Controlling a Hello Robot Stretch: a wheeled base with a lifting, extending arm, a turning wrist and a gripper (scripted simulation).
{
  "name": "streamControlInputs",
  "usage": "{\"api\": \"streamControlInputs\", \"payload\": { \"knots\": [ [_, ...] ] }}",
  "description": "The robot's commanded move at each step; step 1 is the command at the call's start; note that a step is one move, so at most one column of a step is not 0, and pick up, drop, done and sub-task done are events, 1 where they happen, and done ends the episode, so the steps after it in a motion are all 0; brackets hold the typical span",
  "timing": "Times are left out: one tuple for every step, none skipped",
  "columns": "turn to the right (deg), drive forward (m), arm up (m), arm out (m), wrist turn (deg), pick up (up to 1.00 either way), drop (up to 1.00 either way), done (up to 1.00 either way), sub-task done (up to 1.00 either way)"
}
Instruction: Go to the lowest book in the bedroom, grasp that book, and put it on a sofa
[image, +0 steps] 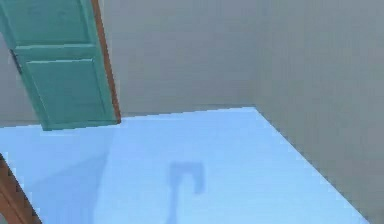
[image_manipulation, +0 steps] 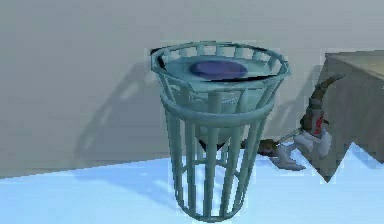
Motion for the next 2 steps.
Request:
{"api": "streamControlInputs", "payload": {
  "knots": [
    [0.0,0.35,0.0,0.0,0.0,0.0,0.0,0.0,0.0],
    [-45.0,0.0,0.0,0.0,0.0,0.0,0.0,0.0,0.0]
  ]
}}
